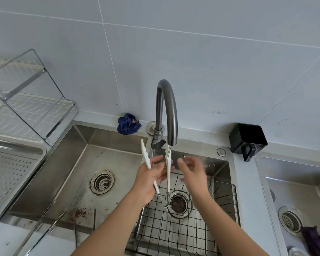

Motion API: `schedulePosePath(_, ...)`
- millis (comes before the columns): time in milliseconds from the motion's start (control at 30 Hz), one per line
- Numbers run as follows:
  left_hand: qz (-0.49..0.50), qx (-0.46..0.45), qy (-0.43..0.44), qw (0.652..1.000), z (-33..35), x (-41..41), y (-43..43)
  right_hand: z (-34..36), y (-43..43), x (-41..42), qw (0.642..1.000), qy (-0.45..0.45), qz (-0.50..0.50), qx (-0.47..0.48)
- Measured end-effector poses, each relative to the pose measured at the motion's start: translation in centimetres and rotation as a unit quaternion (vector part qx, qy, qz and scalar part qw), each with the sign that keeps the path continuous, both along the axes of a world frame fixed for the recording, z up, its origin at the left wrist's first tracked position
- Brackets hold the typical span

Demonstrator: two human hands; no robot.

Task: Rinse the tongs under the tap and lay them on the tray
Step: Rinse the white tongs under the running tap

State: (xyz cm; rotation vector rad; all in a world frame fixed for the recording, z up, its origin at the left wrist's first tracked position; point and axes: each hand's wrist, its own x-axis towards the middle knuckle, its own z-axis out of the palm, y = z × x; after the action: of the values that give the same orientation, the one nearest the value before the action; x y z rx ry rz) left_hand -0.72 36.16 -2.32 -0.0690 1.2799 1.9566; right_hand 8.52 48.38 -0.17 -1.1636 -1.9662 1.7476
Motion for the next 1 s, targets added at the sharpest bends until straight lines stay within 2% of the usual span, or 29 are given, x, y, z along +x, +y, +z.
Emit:
schedulePosePath(67,0.004,0.001,-0.026,1.0,0.4,0.1,0.5,-0.5,-1.6,0.6,0.976,0.022,0.083,-0.2)
schedulePosePath(100,0.011,-0.011,-0.033,0.999,0.5,0.2,0.8,-0.7,-2.2,0.8,0.961,0.043,0.114,-0.246)
schedulePosePath(133,0.023,-0.028,-0.038,0.999,0.6,0.2,1.0,-0.7,-2.6,1.0,0.958,0.056,0.141,-0.243)
schedulePosePath(300,0.079,-0.172,-0.008,0.982,0.0,-0.2,2.2,-1.0,-2.5,0.3,0.98,0.003,0.197,0.026)
schedulePosePath(333,0.112,-0.173,-0.022,0.978,0.1,-0.8,2.5,-1.1,-2.5,0.3,0.977,-0.02,0.201,0.073)
schedulePosePath(400,0.168,-0.111,-0.091,0.975,0.7,-2.9,2.8,-1.4,-2.4,0.7,0.965,-0.062,0.21,0.146)
schedulePosePath(500,0.156,0.01,-0.165,0.974,2.0,-5.9,2.7,-1.0,-1.9,0.8,0.958,-0.087,0.232,0.146)
schedulePosePath(600,0.085,0.06,-0.155,0.982,1.9,-5.4,2.7,0.2,-0.9,-1.0,0.937,-0.128,0.261,0.194)
schedulePosePath(667,0.015,0.086,-0.137,0.987,1.6,-3.8,2.6,1.1,-0.4,-2.5,0.934,-0.119,0.253,0.221)
schedulePosePath(733,-0.011,0.115,-0.118,0.986,1.7,-2.9,2.1,1.9,0.2,-3.8,0.932,-0.089,0.251,0.245)
schedulePosePath(833,0.027,0.202,-0.123,0.971,2.6,-4.2,0.8,2.6,1.1,-4.9,0.922,-0.053,0.299,0.239)
schedulePosePath(933,0.115,0.243,-0.106,0.957,3.4,-6.4,-0.7,3.1,1.8,-6.2,0.926,-0.08,0.354,0.105)
schedulePosePath(967,0.135,0.234,-0.106,0.957,3.5,-6.7,-0.7,3.3,1.8,-6.6,0.917,-0.098,0.374,0.101)
schedulePosePath(1000,0.151,0.221,-0.112,0.957,3.6,-6.6,-0.6,3.5,1.6,-7.1,0.893,-0.121,0.406,0.151)
